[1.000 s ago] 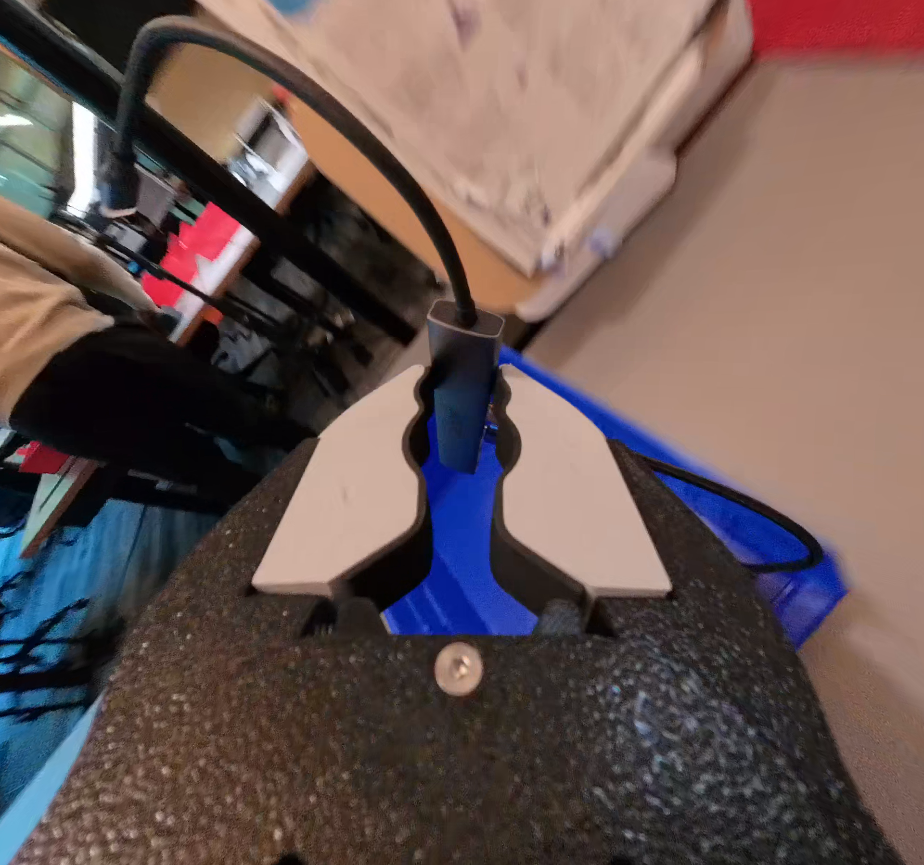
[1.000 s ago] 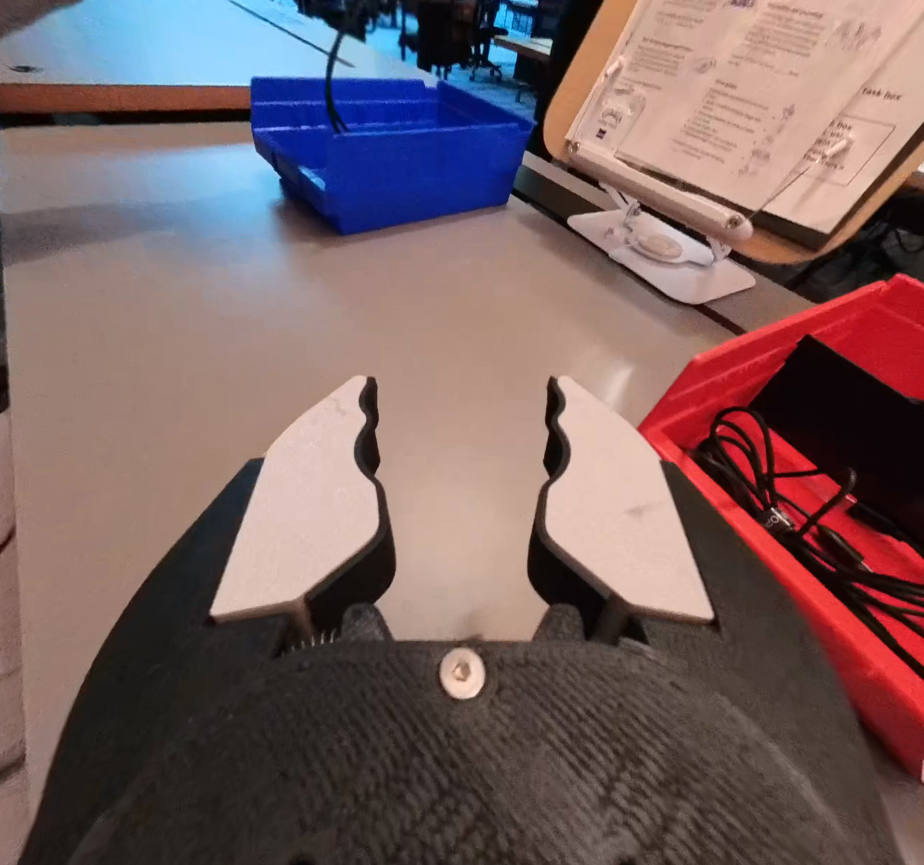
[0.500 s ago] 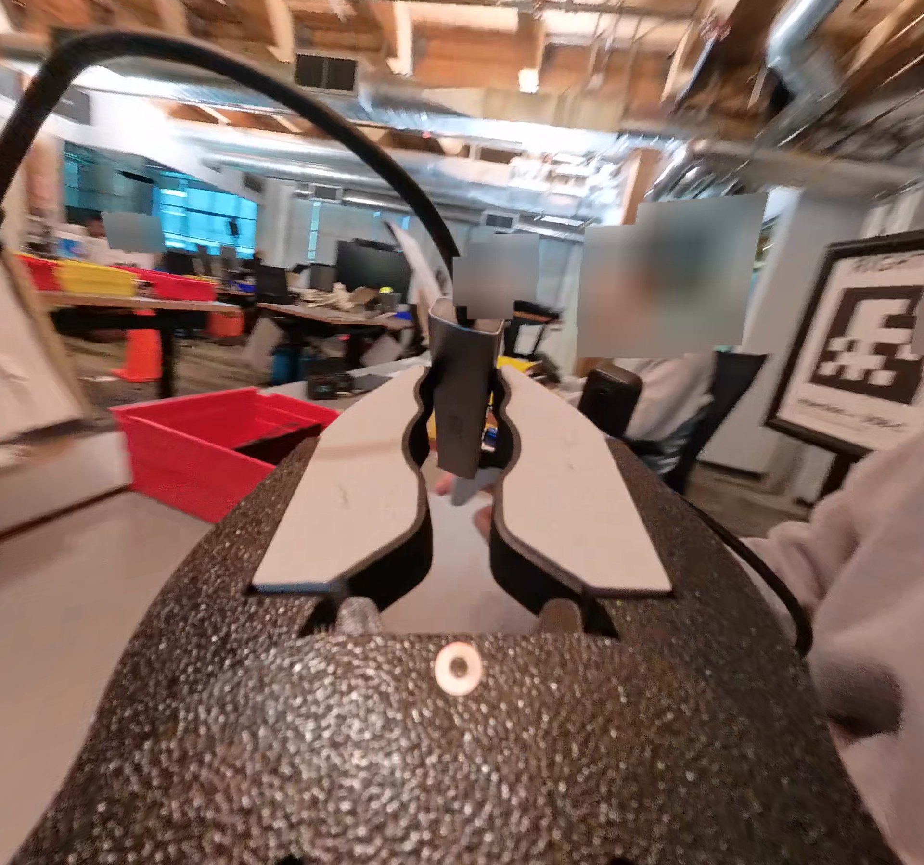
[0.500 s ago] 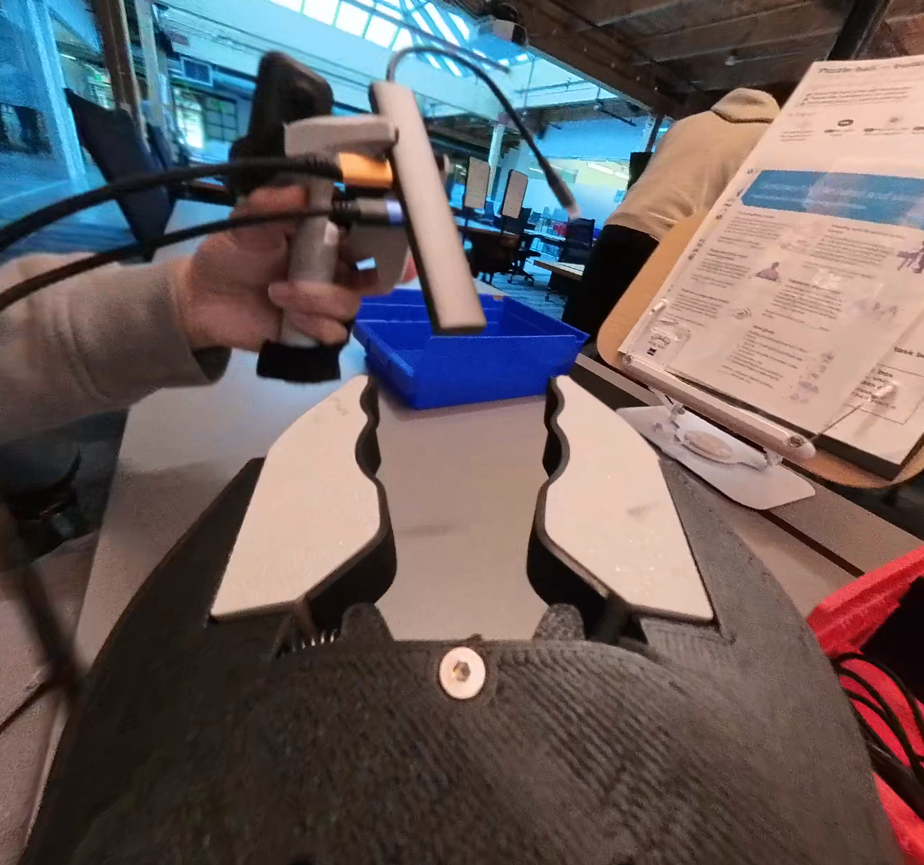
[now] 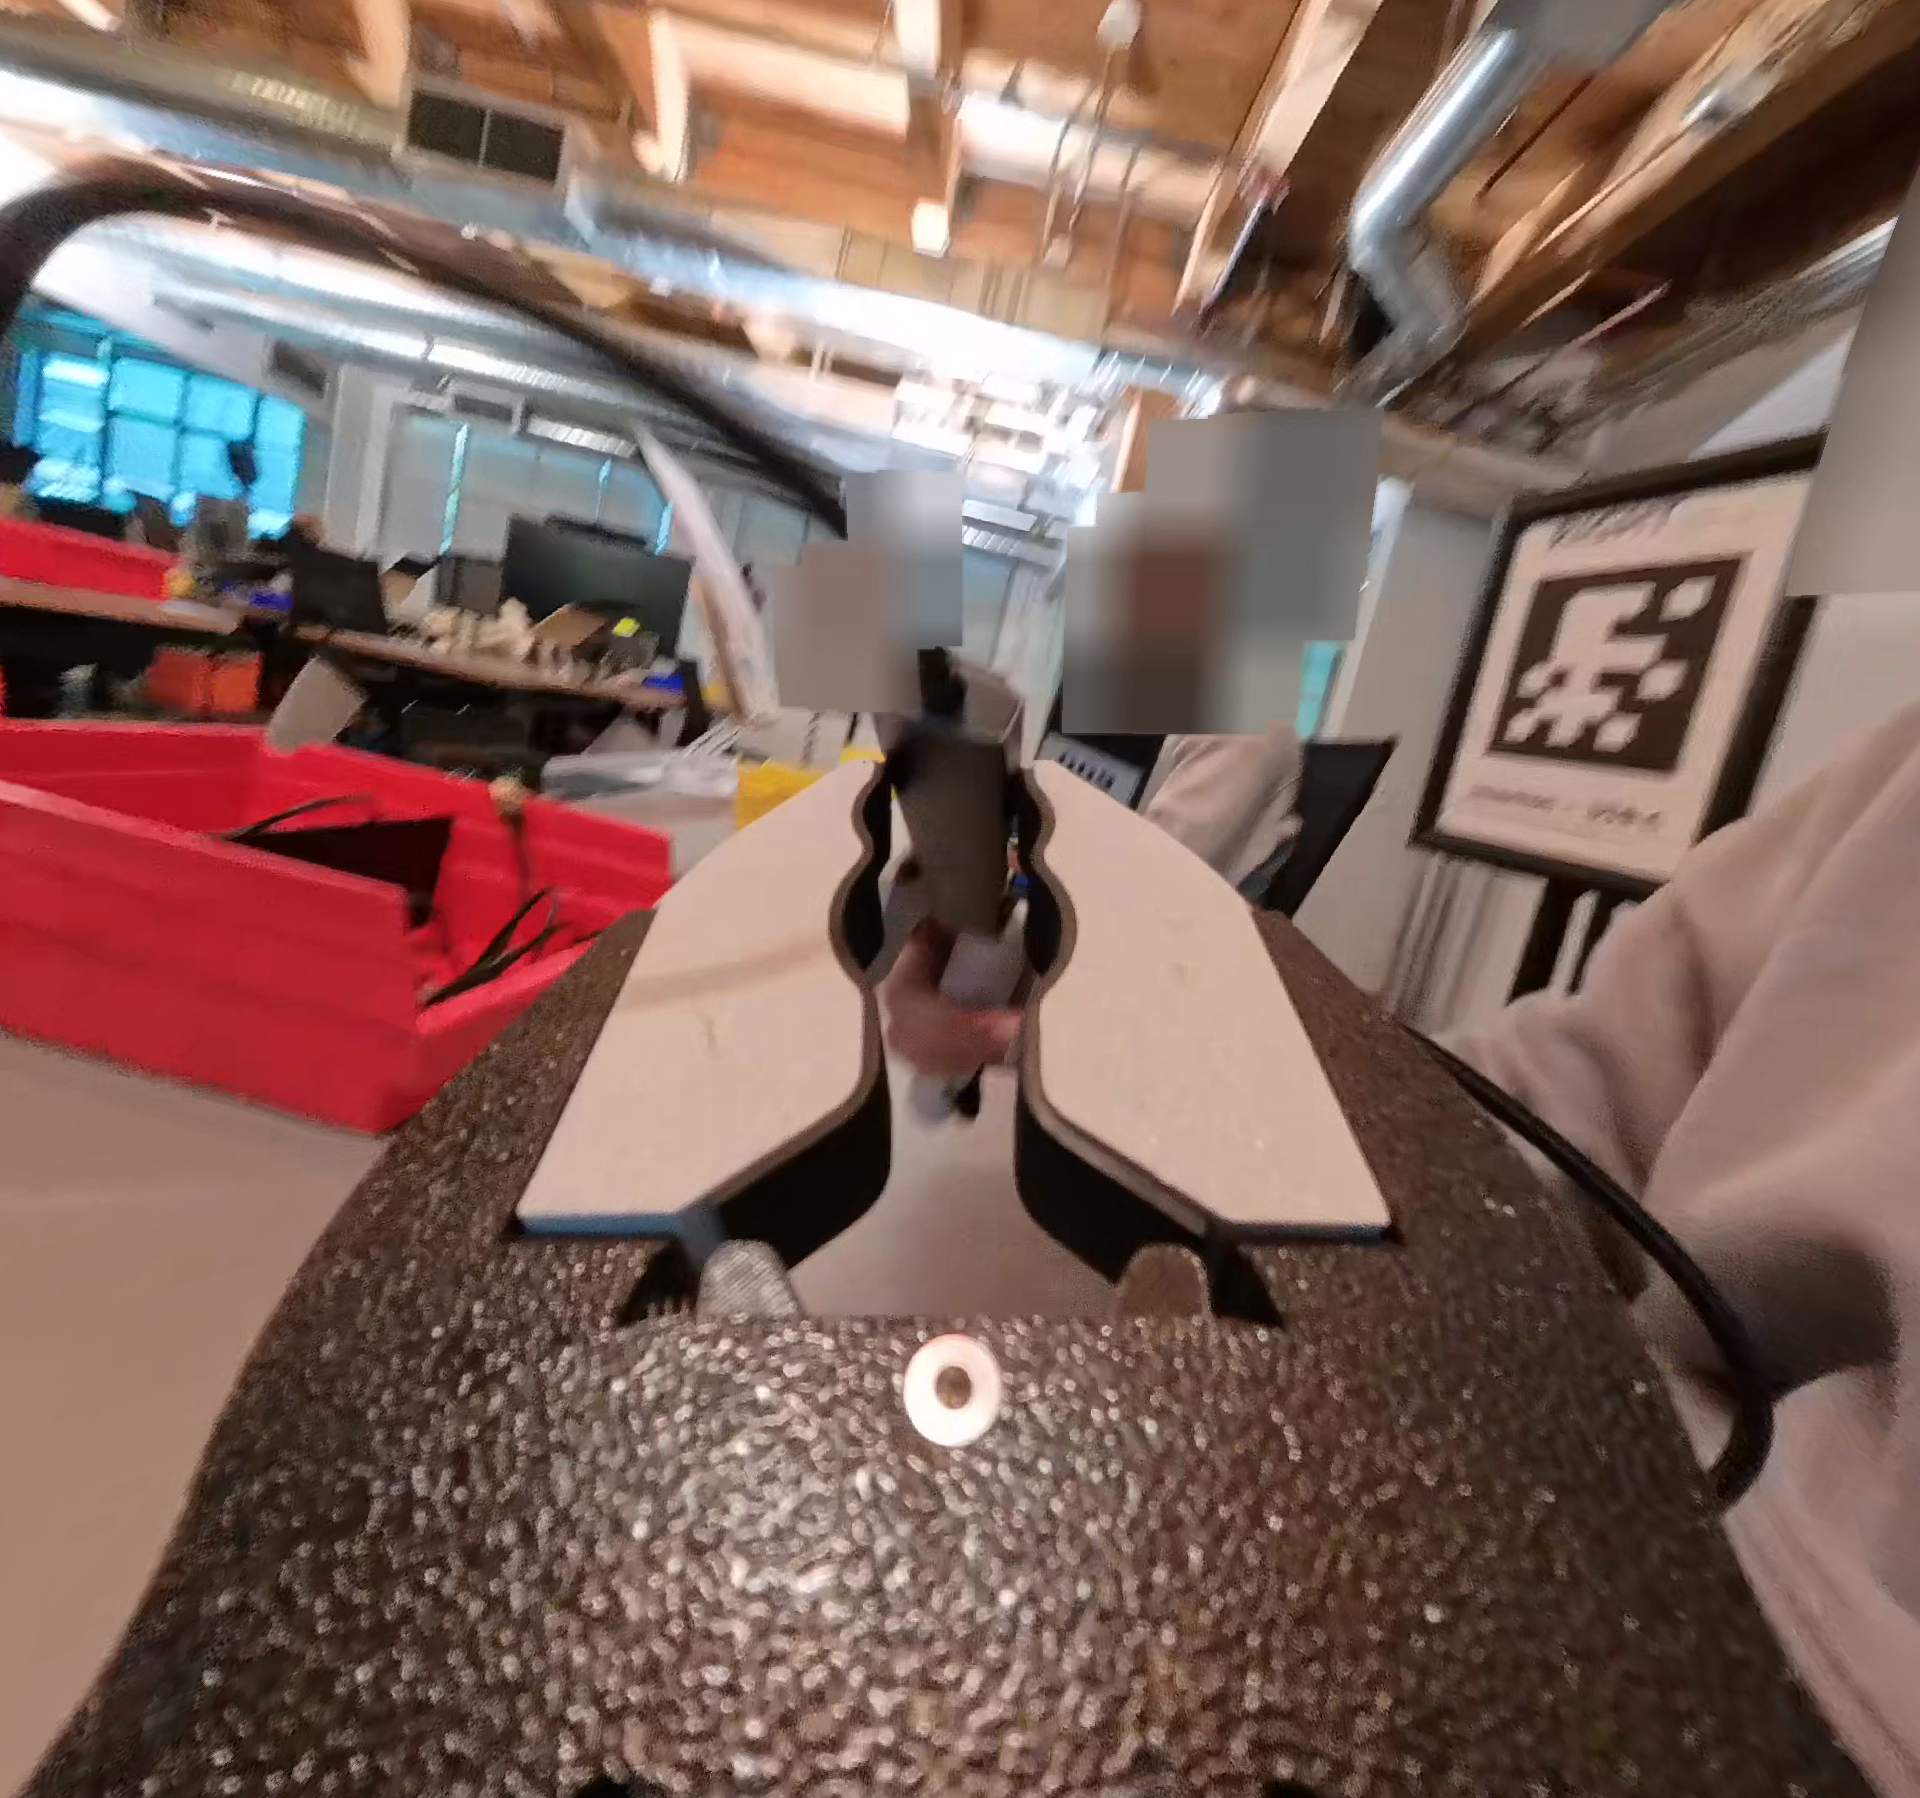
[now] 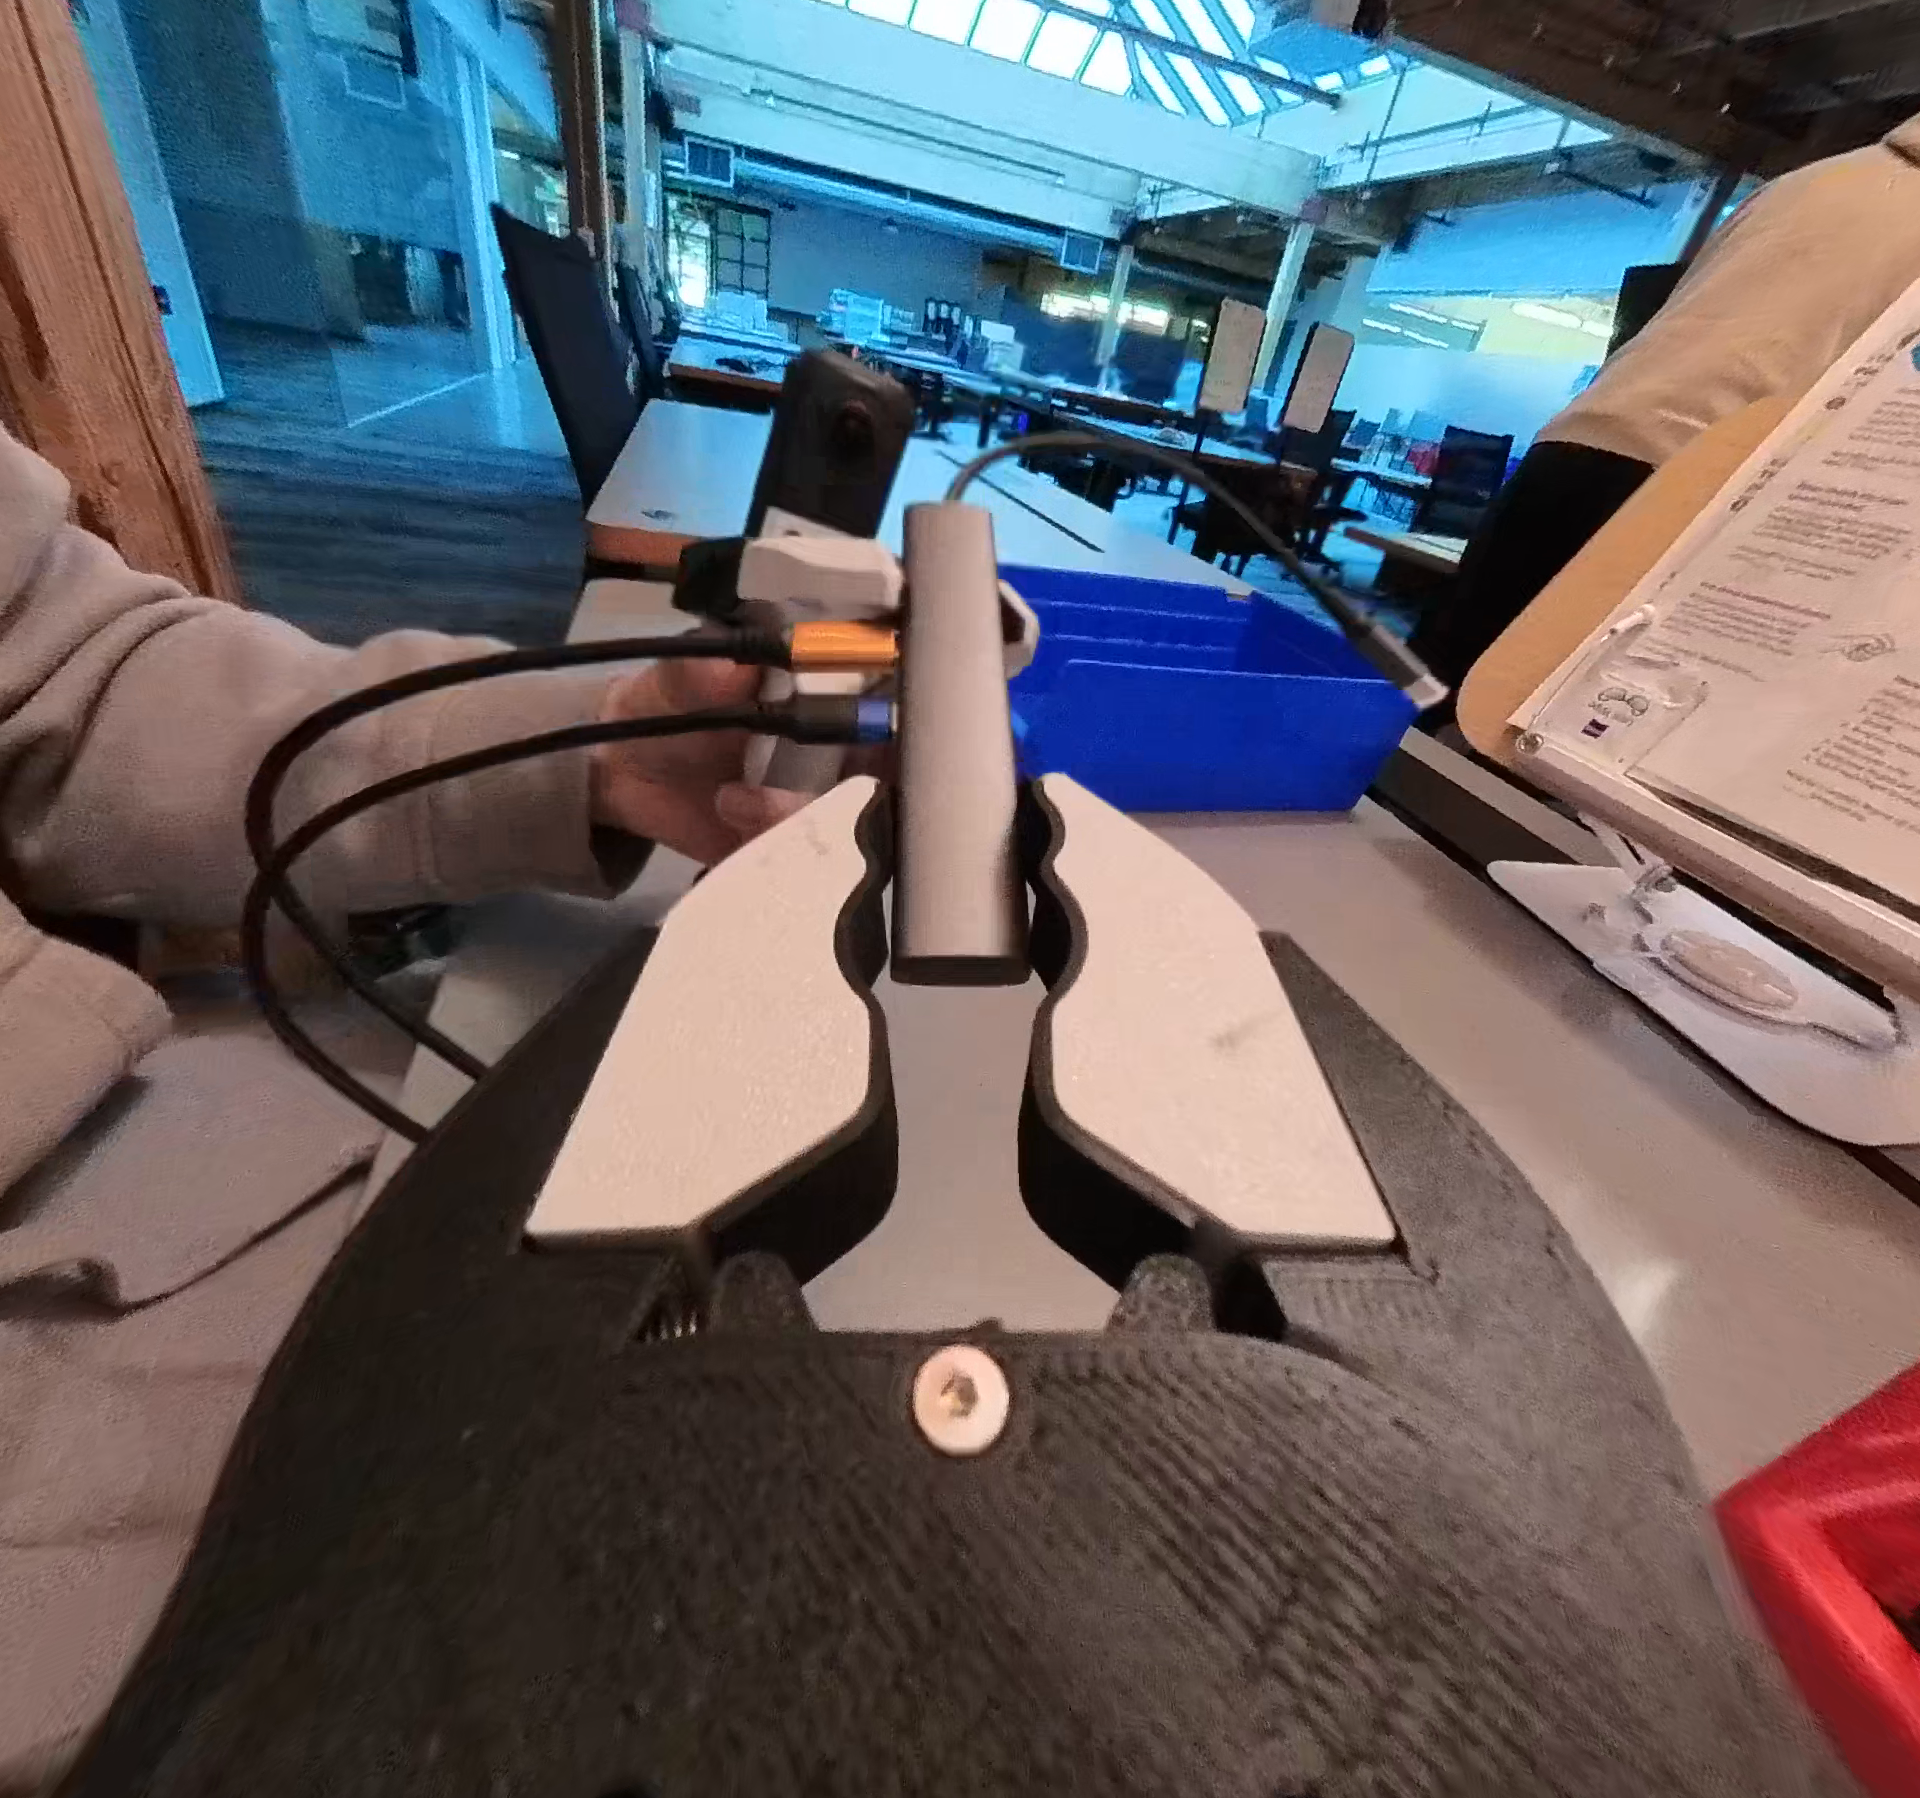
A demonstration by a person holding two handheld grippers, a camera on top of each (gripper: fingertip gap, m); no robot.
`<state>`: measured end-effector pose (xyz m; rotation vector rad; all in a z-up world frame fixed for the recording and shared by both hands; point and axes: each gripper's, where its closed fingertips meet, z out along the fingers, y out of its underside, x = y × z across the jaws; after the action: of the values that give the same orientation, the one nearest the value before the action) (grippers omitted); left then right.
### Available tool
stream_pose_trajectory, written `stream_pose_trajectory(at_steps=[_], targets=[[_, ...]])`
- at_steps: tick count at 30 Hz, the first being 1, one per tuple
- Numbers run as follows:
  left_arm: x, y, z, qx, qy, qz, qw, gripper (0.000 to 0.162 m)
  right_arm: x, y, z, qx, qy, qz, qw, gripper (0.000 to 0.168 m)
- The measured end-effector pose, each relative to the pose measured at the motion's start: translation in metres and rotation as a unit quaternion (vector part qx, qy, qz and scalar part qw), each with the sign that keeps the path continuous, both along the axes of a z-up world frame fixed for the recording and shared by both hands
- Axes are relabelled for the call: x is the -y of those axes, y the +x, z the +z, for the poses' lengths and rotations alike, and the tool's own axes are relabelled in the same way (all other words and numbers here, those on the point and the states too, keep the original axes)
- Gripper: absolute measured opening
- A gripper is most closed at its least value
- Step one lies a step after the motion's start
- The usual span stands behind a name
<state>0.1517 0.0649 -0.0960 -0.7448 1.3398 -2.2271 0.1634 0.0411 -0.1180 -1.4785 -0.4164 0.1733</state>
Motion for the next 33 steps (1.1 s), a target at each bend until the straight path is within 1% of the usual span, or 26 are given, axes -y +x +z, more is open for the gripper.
stream_pose_trajectory(at_steps=[2, 3, 5, 6, 7, 10, 11, 13, 15, 17, 18, 20, 21, 23, 25, 26, 27, 29, 31, 32, 33], targets=[[-0.011, 0.002, -0.021, -0.026, 0.095, 0.033, 0.995, 0.041, 0.006, 0.013, -0.002, 0.028, -0.017, -0.004, 0.999, 0.024], [-0.018, 0.000, -0.032, -0.038, 0.157, 0.048, 0.986, 0.045, 0.011, 0.020, -0.004, 0.043, -0.035, -0.004, 0.998, 0.024], [-0.037, -0.006, -0.047, -0.054, 0.279, 0.094, 0.954, 0.049, 0.021, 0.032, -0.007, 0.066, -0.058, -0.002, 0.996, 0.024], [-0.043, -0.011, -0.047, -0.049, 0.320, 0.112, 0.940, 0.048, 0.024, 0.035, -0.008, 0.072, -0.057, 0.001, 0.996, 0.024], [-0.043, -0.016, -0.043, -0.039, 0.336, 0.113, 0.934, 0.048, 0.026, 0.038, -0.009, 0.067, -0.056, 0.007, 0.996, 0.024], [-0.029, -0.020, -0.033, -0.010, 0.305, 0.093, 0.948, 0.049, 0.023, 0.037, -0.015, 0.033, -0.038, 0.043, 0.998, 0.024], [-0.027, -0.016, -0.035, 0.000, 0.310, 0.108, 0.944, 0.050, 0.021, 0.035, -0.018, 0.019, -0.035, 0.058, 0.997, 0.024], [-0.023, -0.010, -0.044, 0.009, 0.351, 0.129, 0.927, 0.050, 0.016, 0.033, -0.024, 0.008, -0.038, 0.070, 0.997, 0.024], [-0.017, -0.005, -0.057, -0.011, 0.382, 0.123, 0.916, 0.053, 0.014, 0.029, -0.034, 0.016, -0.046, 0.084, 0.995, 0.024], [-0.015, 0.000, -0.066, -0.025, 0.384, 0.123, 0.915, 0.055, 0.013, 0.025, -0.038, 0.025, -0.039, 0.092, 0.995, 0.024], [-0.016, 0.003, -0.067, -0.026, 0.381, 0.130, 0.915, 0.054, 0.013, 0.025, -0.039, 0.030, -0.036, 0.091, 0.995, 0.024], [-0.015, 0.003, -0.072, -0.037, 0.372, 0.116, 0.920, 0.051, 0.014, 0.023, -0.044, 0.034, -0.041, 0.100, 0.994, 0.024], [-0.016, 0.003, -0.071, -0.035, 0.366, 0.119, 0.922, 0.053, 0.014, 0.022, -0.045, 0.042, -0.039, 0.101, 0.993, 0.024], [-0.015, 0.003, -0.068, -0.018, 0.367, 0.124, 0.922, 0.052, 0.015, 0.017, -0.047, 0.054, -0.037, 0.113, 0.991, 0.024], [-0.015, 0.001, -0.076, -0.022, 0.396, 0.114, 0.911, 0.054, 0.015, 0.016, -0.047, 0.060, -0.042, 0.113, 0.991, 0.024], [-0.015, 0.001, -0.076, -0.012, 0.412, 0.121, 0.903, 0.055, 0.016, 0.014, -0.049, 0.064, -0.048, 0.118, 0.990, 0.024], [-0.012, 0.000, -0.074, 0.003, 0.422, 0.126, 0.898, 0.053, 0.016, 0.013, -0.050, 0.069, -0.049, 0.119, 0.989, 0.024], [-0.003, -0.003, -0.077, -0.001, 0.426, 0.098, 0.899, 0.054, 0.017, 0.008, -0.051, 0.075, -0.050, 0.130, 0.987, 0.023], [0.003, -0.006, -0.090, -0.029, 0.428, 0.060, 0.901, 0.045, 0.017, 0.003, -0.050, 0.074, -0.045, 0.143, 0.986, 0.024], [0.004, -0.005, -0.098, -0.040, 0.430, 0.052, 0.900, 0.044, 0.018, 0.001, -0.048, 0.072, -0.040, 0.147, 0.986, 0.024], [0.004, -0.004, -0.101, -0.042, 0.428, 0.052, 0.901, 0.035, 0.018, 0.001, -0.049, 0.072, -0.043, 0.149, 0.985, 0.024]])
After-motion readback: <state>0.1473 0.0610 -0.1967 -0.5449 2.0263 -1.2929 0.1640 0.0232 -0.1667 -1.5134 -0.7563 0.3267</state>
